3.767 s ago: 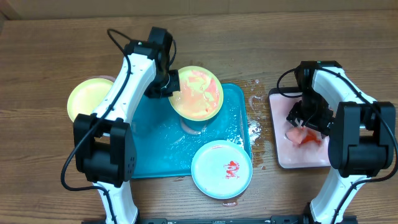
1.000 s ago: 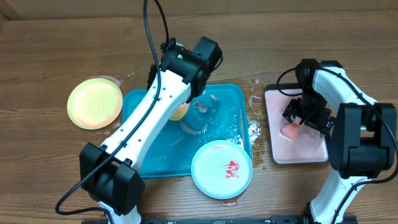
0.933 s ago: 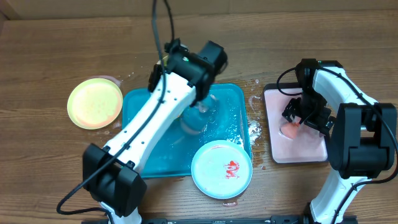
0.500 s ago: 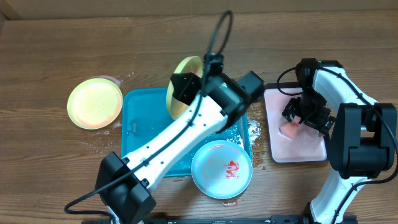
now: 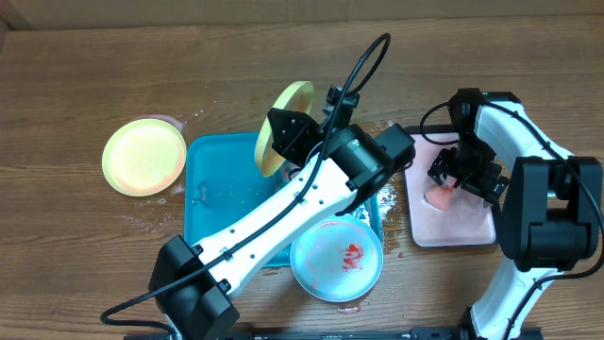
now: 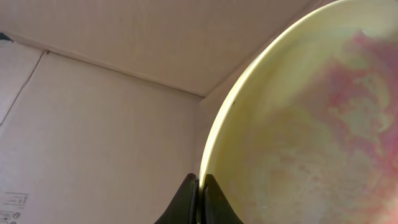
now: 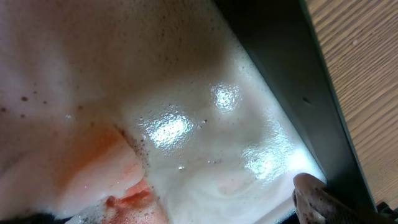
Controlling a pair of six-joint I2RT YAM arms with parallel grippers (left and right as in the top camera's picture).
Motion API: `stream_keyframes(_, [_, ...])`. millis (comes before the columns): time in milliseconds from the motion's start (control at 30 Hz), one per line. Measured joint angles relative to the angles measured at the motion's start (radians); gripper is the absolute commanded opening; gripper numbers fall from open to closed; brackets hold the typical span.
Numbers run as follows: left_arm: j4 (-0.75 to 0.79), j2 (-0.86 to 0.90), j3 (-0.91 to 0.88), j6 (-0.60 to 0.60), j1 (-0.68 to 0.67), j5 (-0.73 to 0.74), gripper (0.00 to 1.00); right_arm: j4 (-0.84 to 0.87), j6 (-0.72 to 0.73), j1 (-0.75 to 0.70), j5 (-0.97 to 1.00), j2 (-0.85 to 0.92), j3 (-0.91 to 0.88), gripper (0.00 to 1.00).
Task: Clean dirty plates on tray and stack at the side
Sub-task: 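Carry the yellow plate left and set it on the other yellow plate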
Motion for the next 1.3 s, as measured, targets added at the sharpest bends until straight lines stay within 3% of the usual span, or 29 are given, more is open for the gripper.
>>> stream_keyframes(867, [0.014, 0.000, 0.000, -0.019, -0.006, -0.003, 0.04, 0.000, 0.000, 0.000, 0.000, 0.000, 0.000, 1.00])
stream_keyframes(1033, [0.100, 0.000, 0.000, -0.038, 0.021, 0.192, 0.05, 0.001, 0.000, 0.000, -0.001, 0.000, 0.000, 1.00])
stream_keyframes(1167, [0.149, 0.000, 0.000, -0.018, 0.116, 0.493, 0.04, 0.000, 0.000, 0.000, 0.000, 0.000, 0.000, 1.00])
stream_keyframes(1300, [-0.011, 0.000, 0.000, -0.153, 0.209, 0.493, 0.05, 0.000, 0.000, 0.000, 0.000, 0.000, 0.000, 1.00])
